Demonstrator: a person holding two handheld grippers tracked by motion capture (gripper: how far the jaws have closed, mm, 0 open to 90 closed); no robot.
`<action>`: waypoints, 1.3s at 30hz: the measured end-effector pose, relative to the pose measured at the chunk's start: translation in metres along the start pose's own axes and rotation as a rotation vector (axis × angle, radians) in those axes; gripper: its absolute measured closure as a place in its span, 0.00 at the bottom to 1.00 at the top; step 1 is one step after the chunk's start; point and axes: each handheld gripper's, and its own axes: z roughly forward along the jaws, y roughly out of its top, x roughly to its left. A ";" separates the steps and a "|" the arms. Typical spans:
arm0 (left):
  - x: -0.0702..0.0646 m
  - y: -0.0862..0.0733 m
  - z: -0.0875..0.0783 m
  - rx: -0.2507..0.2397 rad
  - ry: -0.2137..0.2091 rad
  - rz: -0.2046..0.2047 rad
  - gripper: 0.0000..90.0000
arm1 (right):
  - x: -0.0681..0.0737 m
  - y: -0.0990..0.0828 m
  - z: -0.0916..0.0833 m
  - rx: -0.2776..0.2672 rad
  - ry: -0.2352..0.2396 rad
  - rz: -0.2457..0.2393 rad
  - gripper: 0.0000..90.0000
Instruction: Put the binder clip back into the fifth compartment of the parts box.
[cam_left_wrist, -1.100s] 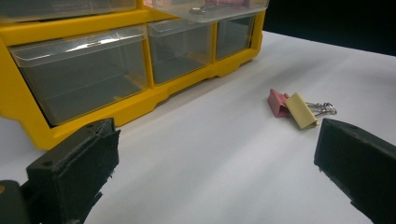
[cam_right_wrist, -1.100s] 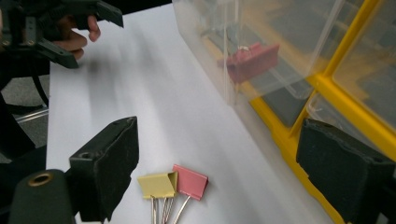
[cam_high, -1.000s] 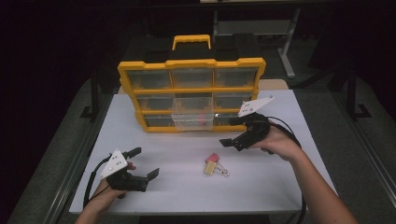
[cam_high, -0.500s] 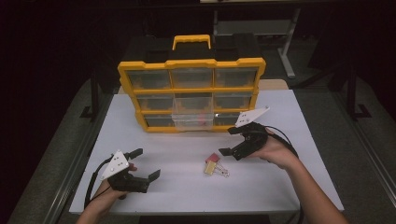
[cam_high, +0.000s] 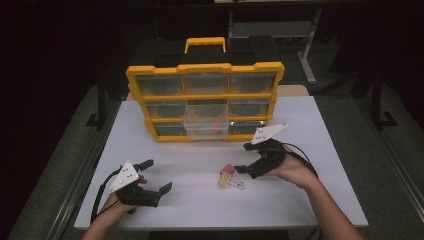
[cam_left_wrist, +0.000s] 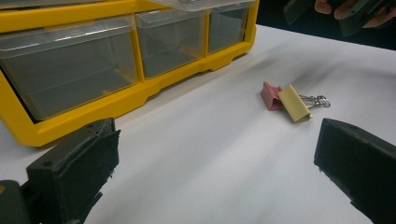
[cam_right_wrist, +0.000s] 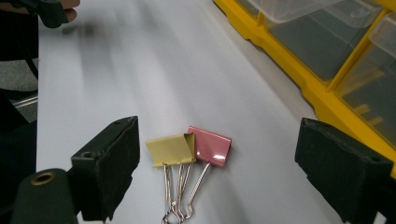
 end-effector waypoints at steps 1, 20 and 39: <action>0.000 0.000 0.000 0.001 -0.001 -0.002 0.00 | 0.001 -0.001 0.001 0.000 0.000 -0.002 0.15; -0.002 -0.001 0.001 0.004 -0.007 -0.005 0.00 | 0.014 -0.012 0.020 0.054 0.032 -0.003 0.22; -0.002 -0.001 0.001 0.006 -0.011 -0.002 0.00 | 0.020 -0.014 0.044 0.121 0.047 -0.054 0.37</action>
